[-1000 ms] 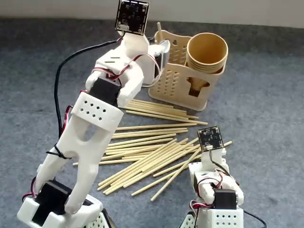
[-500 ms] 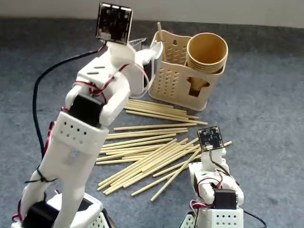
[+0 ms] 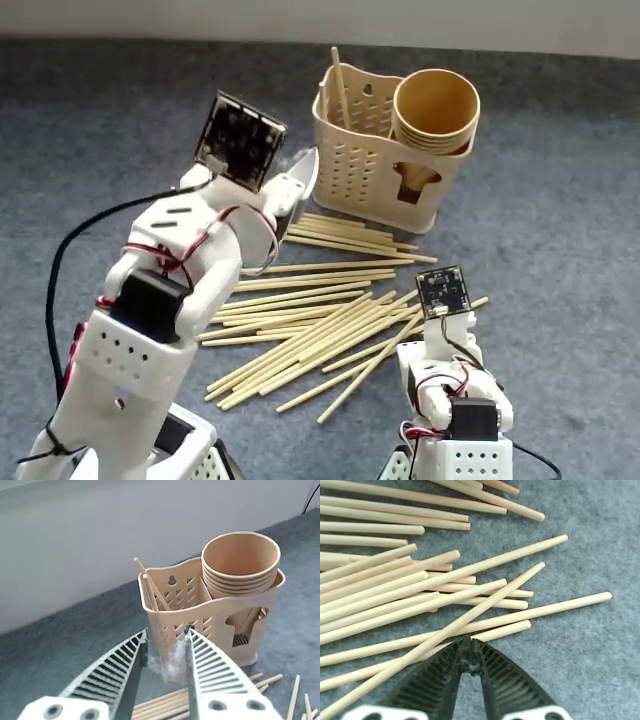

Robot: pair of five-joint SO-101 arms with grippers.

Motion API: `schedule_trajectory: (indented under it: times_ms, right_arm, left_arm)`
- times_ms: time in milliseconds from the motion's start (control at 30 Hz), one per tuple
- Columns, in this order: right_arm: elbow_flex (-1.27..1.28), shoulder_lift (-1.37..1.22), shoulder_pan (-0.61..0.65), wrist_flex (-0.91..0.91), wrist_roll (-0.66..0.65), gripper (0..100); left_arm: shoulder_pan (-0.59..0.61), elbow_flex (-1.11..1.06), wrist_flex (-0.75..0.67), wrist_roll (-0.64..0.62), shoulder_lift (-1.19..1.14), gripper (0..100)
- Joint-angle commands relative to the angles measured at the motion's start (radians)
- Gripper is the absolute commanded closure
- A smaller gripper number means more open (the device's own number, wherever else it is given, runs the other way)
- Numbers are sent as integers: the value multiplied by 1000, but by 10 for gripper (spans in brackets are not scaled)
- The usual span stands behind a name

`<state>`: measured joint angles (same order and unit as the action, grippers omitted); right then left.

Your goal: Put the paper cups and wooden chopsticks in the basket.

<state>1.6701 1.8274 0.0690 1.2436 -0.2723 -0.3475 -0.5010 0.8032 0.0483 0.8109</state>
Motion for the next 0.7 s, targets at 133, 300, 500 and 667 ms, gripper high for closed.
schedule_trajectory:
  times_ms: [133,300,500,667]
  right_arm:
    - [154,12,-8,7,-9,992]
    - [154,12,-8,7,-9,992]
    - [154,12,-8,7,-9,992]
    - [154,12,-8,7,-9,992]
  left_arm:
    - [51,-33,172,100,48,868]
    - [53,-45,342,224,47,912]
    - [48,-173,381,336,45,930]
    - [47,-260,381,370,45,930]
